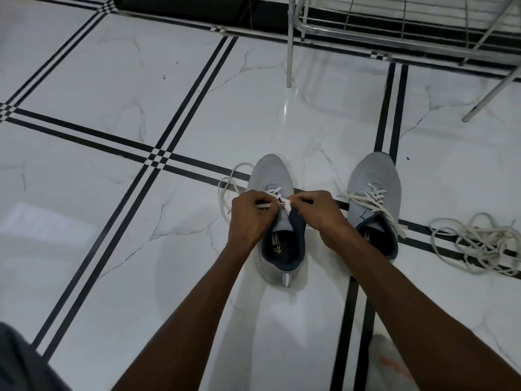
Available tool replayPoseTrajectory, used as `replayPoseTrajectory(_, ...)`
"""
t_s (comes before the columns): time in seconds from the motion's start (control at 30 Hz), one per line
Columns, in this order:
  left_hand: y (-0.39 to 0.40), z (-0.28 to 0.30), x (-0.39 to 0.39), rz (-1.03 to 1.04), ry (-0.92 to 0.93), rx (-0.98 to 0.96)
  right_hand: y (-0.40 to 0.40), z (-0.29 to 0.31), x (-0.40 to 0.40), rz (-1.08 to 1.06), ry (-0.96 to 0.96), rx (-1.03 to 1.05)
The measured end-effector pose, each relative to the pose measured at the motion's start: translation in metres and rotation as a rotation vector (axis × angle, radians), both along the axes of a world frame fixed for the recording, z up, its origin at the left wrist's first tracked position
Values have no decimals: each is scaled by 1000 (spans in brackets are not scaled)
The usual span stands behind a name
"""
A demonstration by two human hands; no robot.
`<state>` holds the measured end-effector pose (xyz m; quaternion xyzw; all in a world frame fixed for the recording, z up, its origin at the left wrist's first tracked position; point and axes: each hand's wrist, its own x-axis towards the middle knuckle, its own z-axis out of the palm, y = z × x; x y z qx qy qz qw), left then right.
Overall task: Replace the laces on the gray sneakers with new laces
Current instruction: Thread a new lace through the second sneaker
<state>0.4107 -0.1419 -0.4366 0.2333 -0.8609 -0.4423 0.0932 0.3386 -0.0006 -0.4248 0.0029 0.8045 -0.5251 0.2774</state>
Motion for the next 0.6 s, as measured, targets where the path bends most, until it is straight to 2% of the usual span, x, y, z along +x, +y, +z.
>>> replayPoseTrajectory(0.3, 8, -6, 1, 56, 32, 28, 4, -11, -4, -70, -182, -103)
replayPoseTrajectory(0.43, 4, -8, 1, 29, 7, 82, 11, -9, -9, -81, -390, -335)
replayPoseTrajectory(0.5, 5, -8, 1, 4, 3, 88, 12, -11, -10, -57, -361, -354)
replayPoseTrajectory(0.6, 7, -7, 0, 33, 40, 46, 6, -13, -11, -2, -247, -261)
